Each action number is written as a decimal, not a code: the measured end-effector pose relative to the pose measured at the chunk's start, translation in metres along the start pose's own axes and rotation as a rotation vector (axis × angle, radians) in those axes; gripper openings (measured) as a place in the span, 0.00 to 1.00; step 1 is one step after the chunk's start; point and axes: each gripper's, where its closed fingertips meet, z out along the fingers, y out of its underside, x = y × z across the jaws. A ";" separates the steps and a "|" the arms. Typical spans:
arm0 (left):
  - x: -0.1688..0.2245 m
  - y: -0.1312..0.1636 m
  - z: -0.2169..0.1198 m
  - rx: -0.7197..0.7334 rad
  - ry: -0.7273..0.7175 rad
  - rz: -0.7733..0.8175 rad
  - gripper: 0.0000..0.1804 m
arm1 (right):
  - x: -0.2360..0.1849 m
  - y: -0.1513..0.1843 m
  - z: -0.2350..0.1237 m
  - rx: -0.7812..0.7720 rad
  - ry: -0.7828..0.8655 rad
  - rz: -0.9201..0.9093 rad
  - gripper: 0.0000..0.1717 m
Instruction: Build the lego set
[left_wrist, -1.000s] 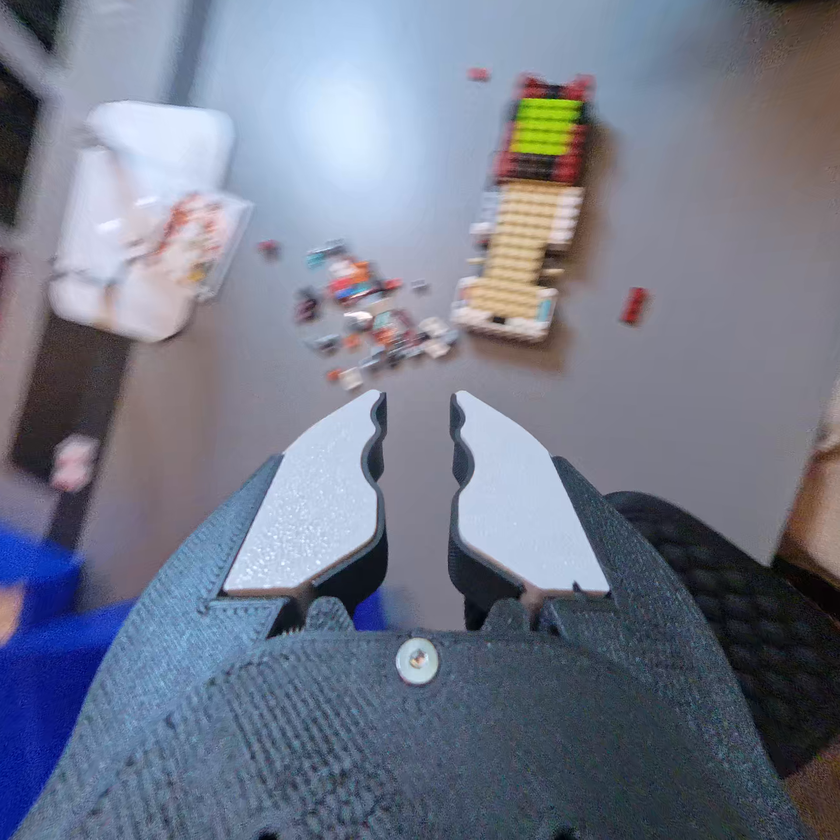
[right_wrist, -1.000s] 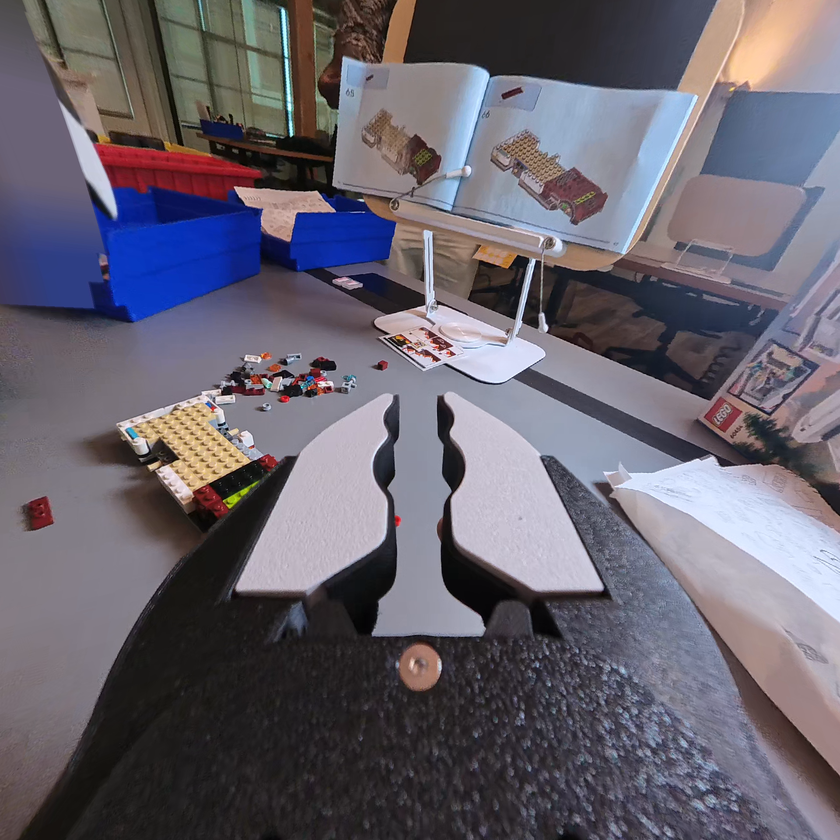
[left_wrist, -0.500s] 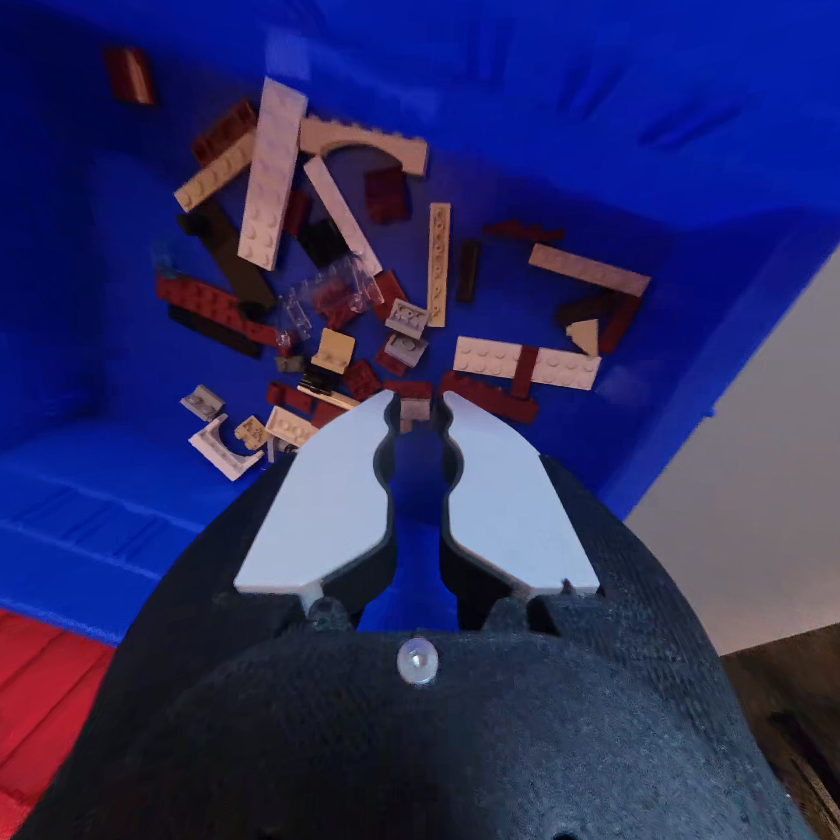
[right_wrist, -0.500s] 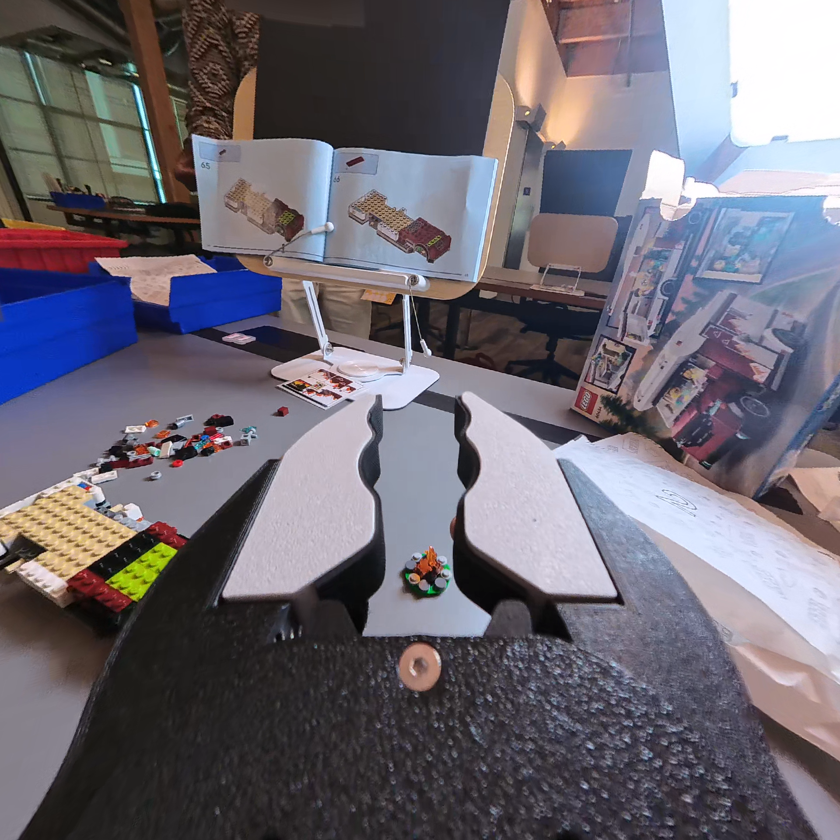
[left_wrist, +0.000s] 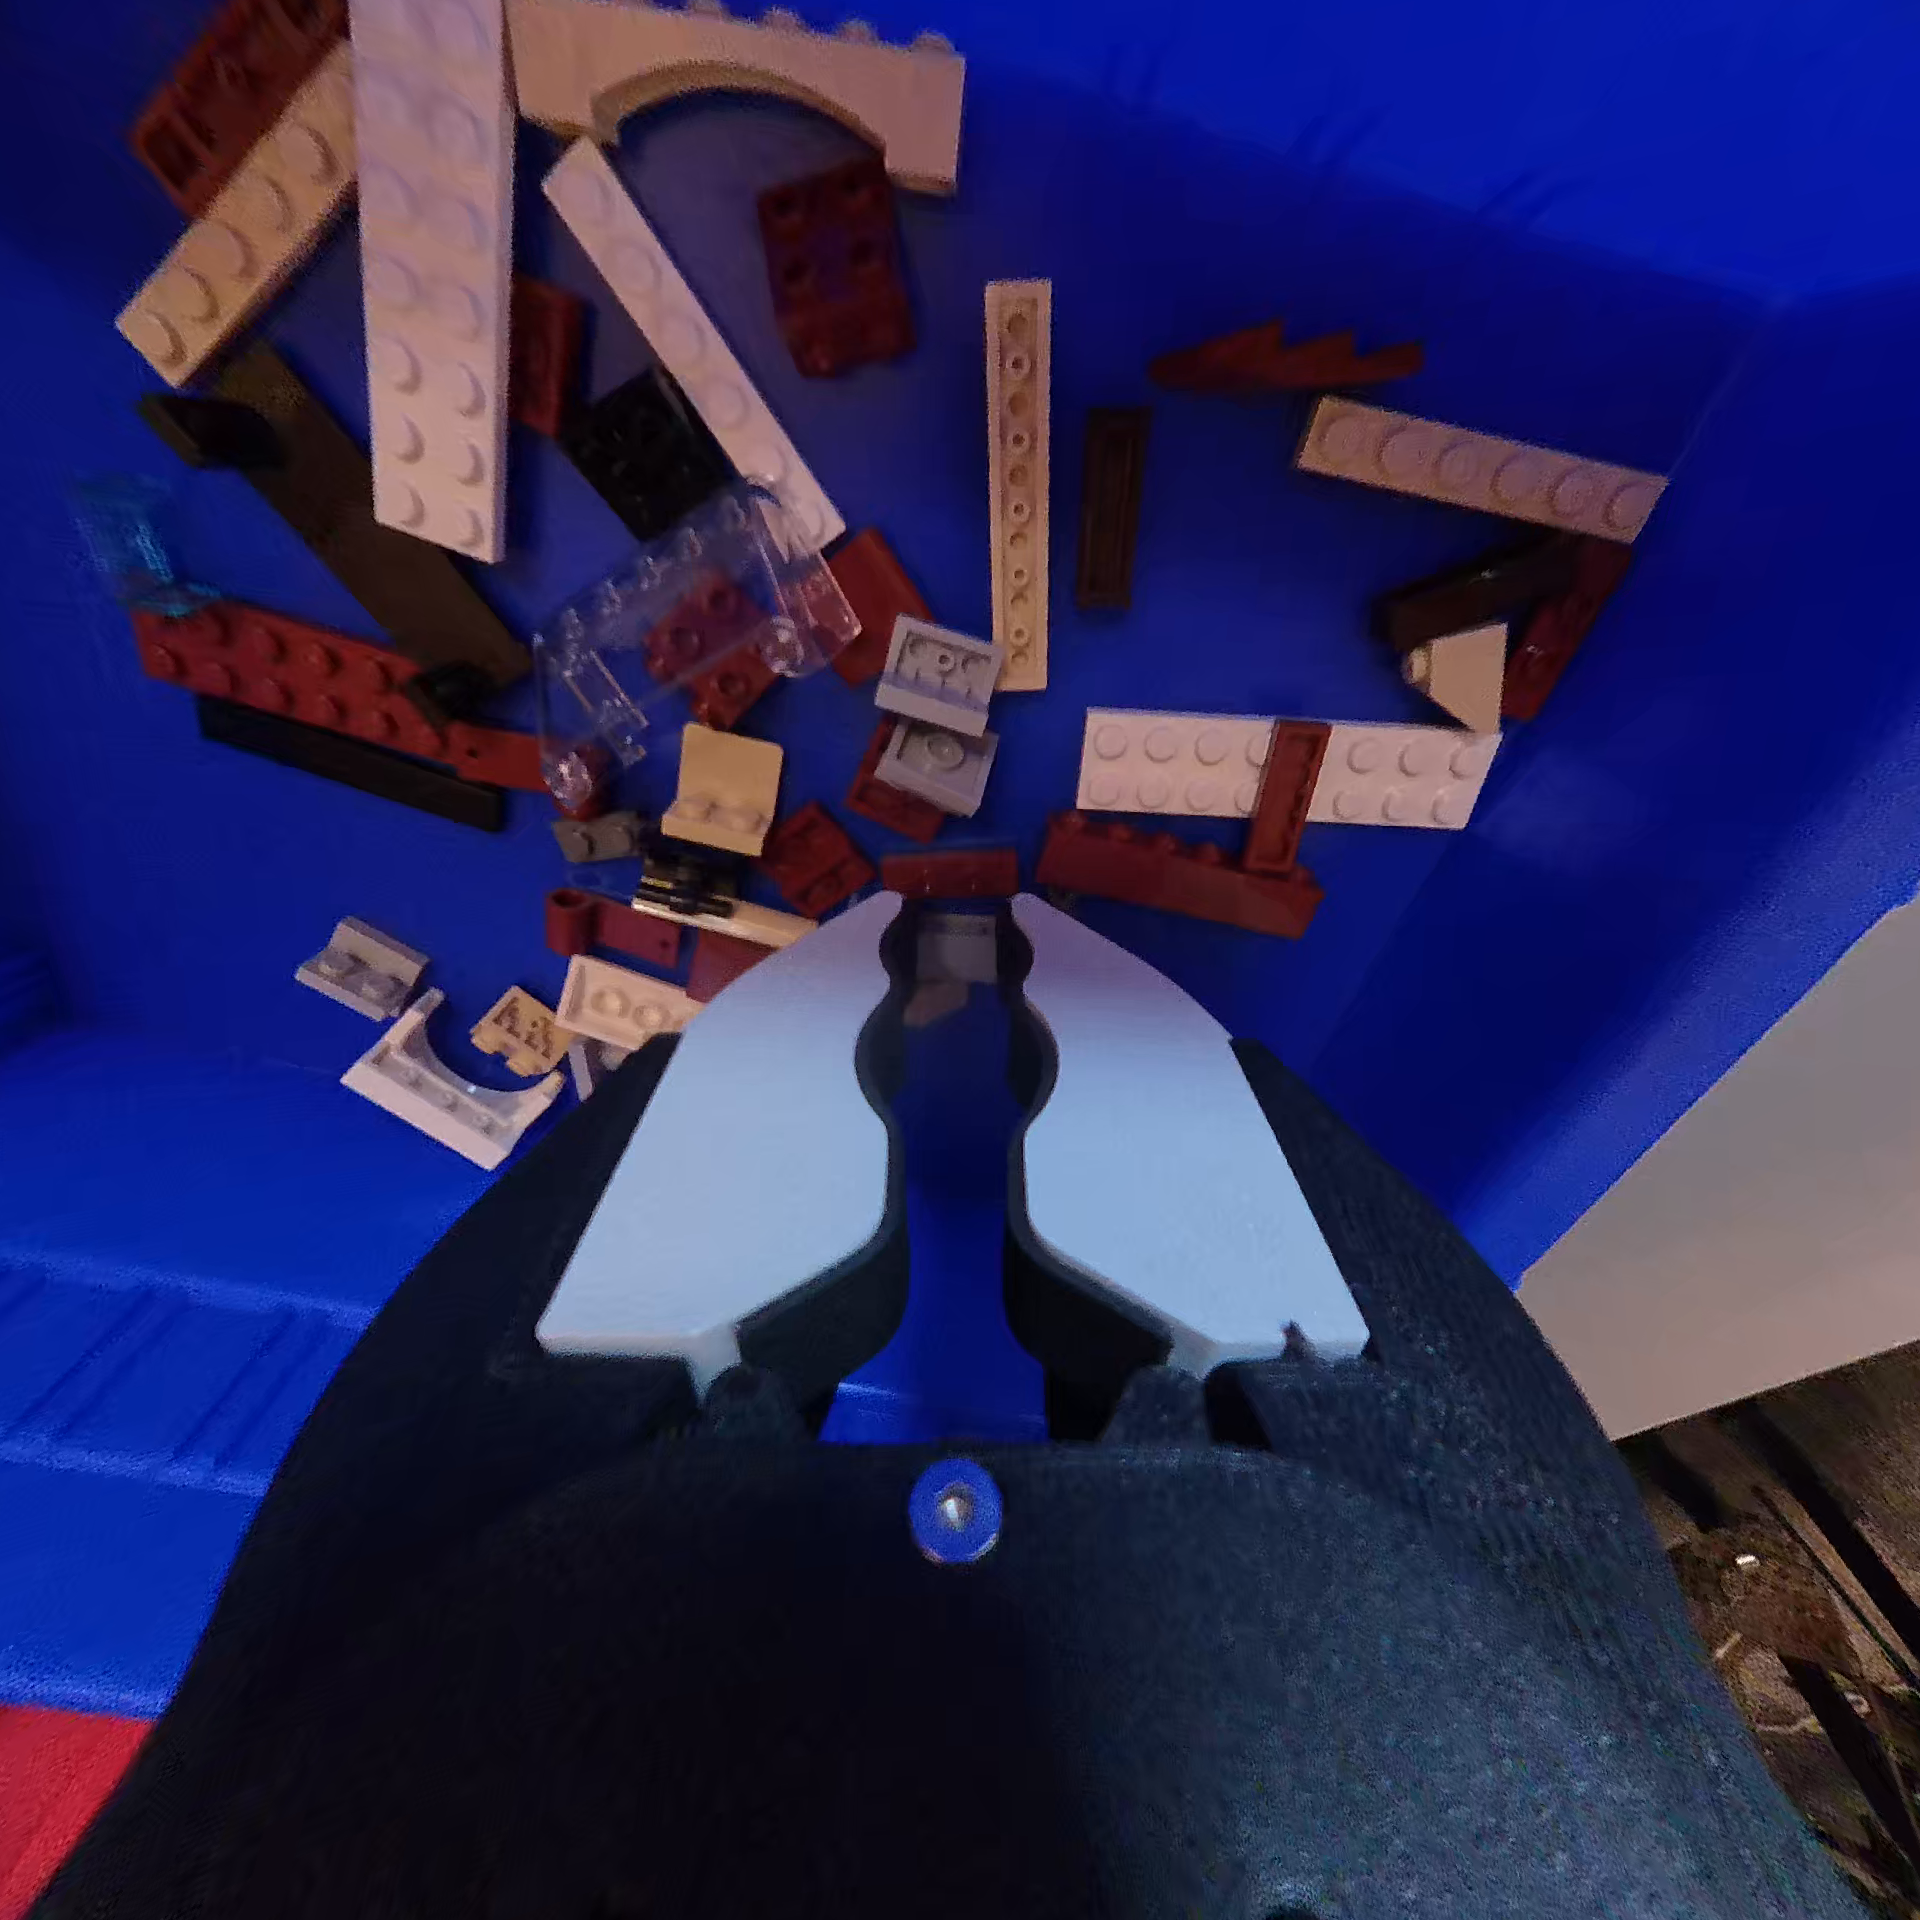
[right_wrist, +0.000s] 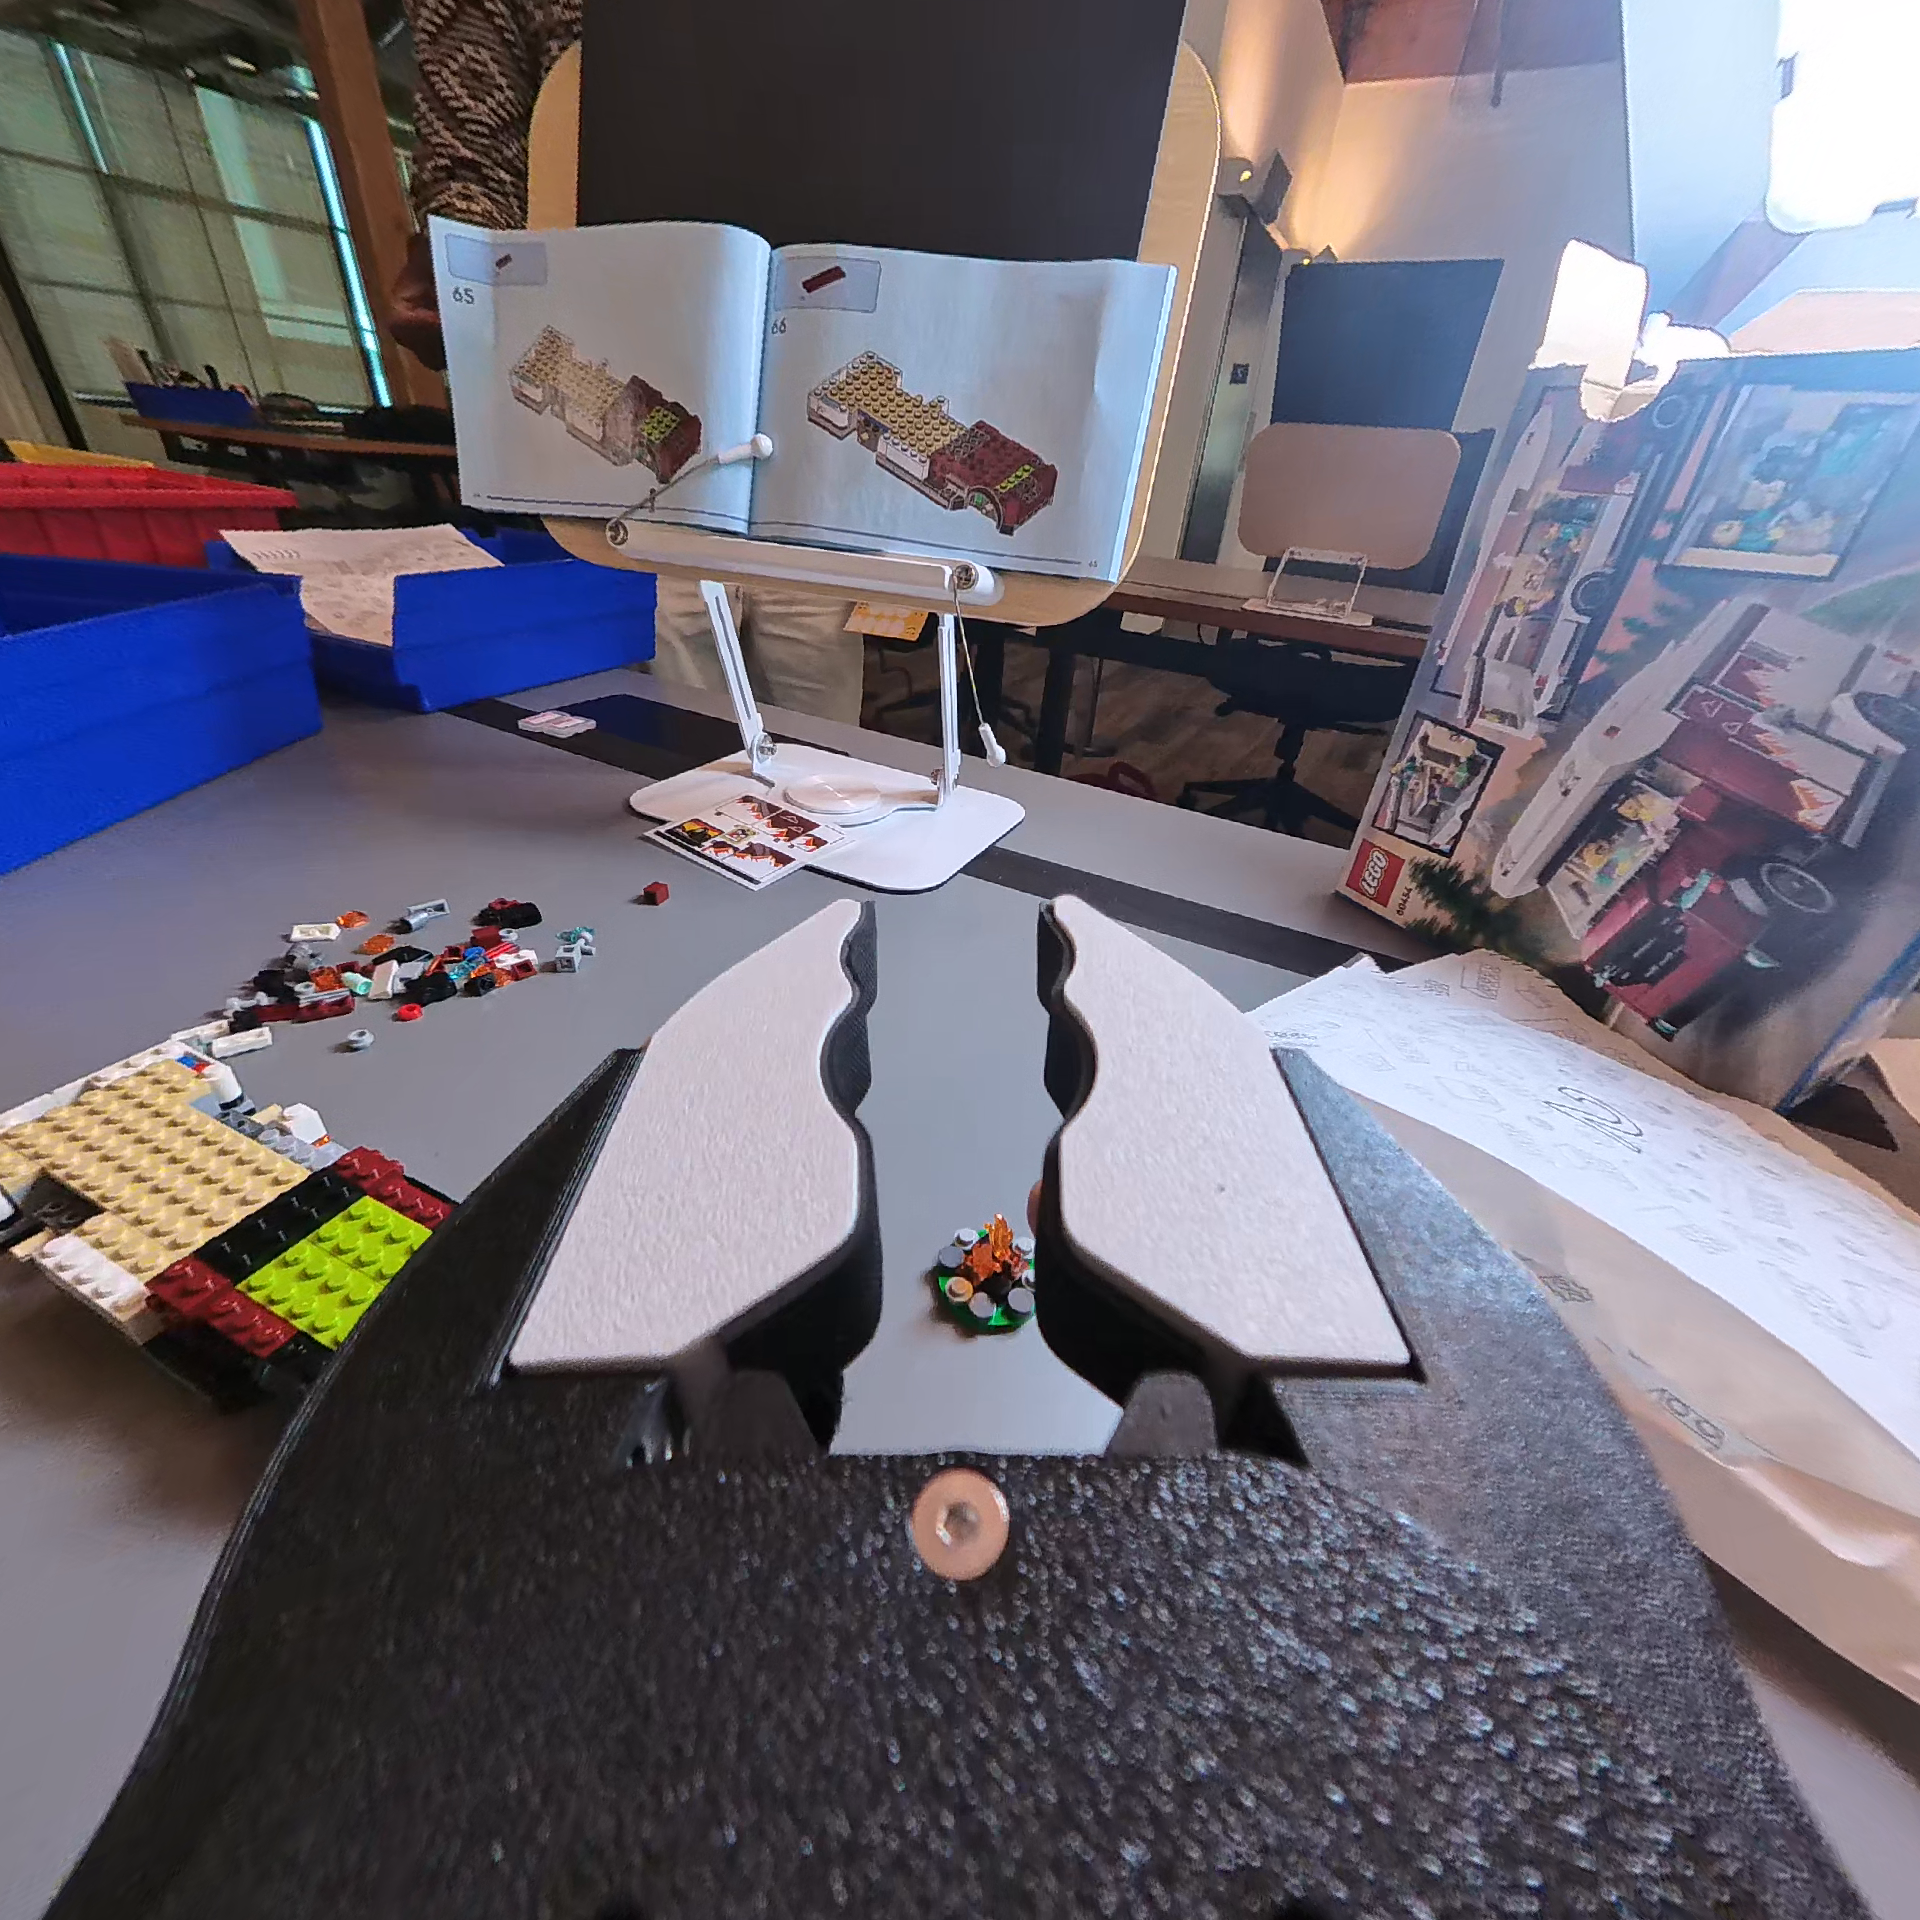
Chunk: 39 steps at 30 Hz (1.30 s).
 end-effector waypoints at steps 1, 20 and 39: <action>0.000 0.003 0.001 -0.012 0.000 0.000 0.08 | 0.000 0.000 0.000 0.000 -0.001 0.001 0.17; 0.001 -0.004 -0.002 0.004 0.001 0.028 0.12 | -0.004 0.001 0.000 -0.003 -0.014 -0.003 0.16; -0.003 -0.001 -0.003 -0.008 -0.011 0.048 0.14 | -0.007 0.004 0.002 -0.012 -0.027 -0.004 0.16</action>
